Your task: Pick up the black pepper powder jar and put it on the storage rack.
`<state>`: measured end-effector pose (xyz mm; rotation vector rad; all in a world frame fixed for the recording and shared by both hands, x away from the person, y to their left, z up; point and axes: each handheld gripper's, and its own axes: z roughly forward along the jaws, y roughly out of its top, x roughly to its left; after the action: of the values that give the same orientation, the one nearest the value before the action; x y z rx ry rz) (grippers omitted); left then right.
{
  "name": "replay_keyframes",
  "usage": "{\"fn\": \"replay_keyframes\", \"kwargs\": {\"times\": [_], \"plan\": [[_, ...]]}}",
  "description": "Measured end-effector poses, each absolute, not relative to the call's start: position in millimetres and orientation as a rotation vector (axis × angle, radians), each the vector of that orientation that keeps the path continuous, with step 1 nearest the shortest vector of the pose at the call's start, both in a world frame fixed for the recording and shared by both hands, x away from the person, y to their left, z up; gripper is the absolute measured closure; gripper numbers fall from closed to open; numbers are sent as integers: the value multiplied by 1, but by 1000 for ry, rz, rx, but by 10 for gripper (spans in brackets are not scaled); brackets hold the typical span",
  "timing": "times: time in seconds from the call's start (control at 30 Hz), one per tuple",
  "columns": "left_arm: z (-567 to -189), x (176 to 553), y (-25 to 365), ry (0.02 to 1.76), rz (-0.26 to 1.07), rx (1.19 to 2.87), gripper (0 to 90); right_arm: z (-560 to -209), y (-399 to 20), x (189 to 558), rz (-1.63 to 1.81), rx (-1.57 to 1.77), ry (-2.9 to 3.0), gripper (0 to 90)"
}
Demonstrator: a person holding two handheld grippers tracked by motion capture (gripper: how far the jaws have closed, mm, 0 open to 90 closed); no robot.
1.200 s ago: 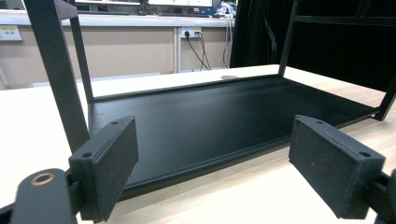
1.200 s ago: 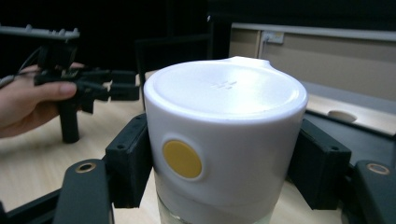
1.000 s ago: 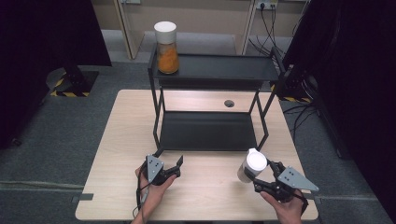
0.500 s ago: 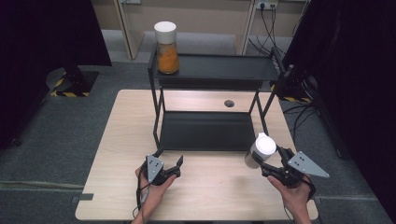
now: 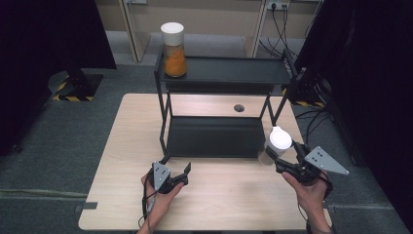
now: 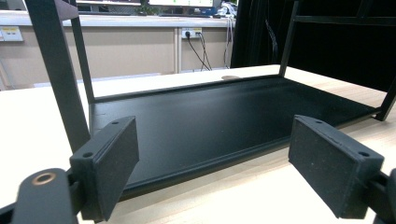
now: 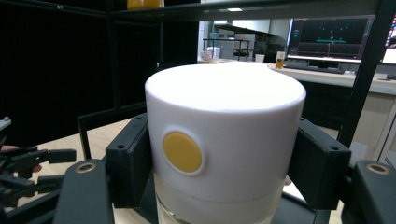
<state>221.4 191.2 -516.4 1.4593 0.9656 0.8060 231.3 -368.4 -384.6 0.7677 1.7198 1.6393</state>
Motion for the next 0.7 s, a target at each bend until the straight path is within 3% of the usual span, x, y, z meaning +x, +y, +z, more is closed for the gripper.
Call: {"fn": "replay_keyframes", "kwargs": {"times": [0.7], "plan": [[-517,221,191,965,810,1458,157,-356,-364,248,1635,744,1665,310]]}}
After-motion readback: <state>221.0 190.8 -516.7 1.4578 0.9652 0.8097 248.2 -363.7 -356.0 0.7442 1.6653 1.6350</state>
